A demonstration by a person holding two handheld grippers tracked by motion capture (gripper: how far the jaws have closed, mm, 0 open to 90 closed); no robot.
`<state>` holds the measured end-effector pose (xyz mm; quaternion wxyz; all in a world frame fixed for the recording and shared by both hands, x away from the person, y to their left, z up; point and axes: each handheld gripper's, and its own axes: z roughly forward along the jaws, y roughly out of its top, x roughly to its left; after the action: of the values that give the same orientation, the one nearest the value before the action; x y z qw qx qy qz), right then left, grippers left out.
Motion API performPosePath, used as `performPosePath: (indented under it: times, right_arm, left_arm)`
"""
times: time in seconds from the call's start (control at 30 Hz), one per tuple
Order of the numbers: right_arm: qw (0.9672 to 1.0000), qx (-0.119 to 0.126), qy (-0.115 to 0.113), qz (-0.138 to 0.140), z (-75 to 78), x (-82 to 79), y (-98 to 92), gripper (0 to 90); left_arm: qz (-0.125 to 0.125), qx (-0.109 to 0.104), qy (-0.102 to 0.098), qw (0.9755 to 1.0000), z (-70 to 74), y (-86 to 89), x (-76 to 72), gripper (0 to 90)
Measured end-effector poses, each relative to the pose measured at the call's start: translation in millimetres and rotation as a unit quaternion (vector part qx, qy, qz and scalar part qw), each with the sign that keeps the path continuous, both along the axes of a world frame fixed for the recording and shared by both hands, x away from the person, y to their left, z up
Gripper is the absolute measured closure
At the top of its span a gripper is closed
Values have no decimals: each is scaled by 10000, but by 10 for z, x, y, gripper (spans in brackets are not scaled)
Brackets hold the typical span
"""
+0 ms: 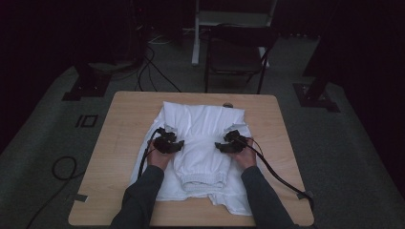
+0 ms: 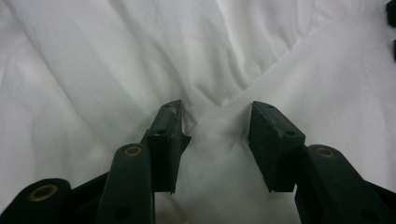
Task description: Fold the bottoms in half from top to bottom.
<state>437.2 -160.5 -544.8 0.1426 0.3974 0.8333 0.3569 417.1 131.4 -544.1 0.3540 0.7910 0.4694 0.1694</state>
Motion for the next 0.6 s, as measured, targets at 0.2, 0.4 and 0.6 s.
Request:
performPosePath:
  times: [0.2, 0.4, 0.6]
  right_arm:
    - [9998, -138, -101, 61, -20, -88, -1, 441]
    - [9995, -178, -197, 151, -35, -204, -8, 441]
    - [9995, -134, -193, 209, -41, -275, -27, 441]
  left_arm:
    - [-29, 17, -95, 9999, -29, 4, -105, 551]
    - [-131, -71, -131, 9998, -49, 47, -238, 552]
    - [-156, -158, -123, 9997, -58, 63, -326, 551]
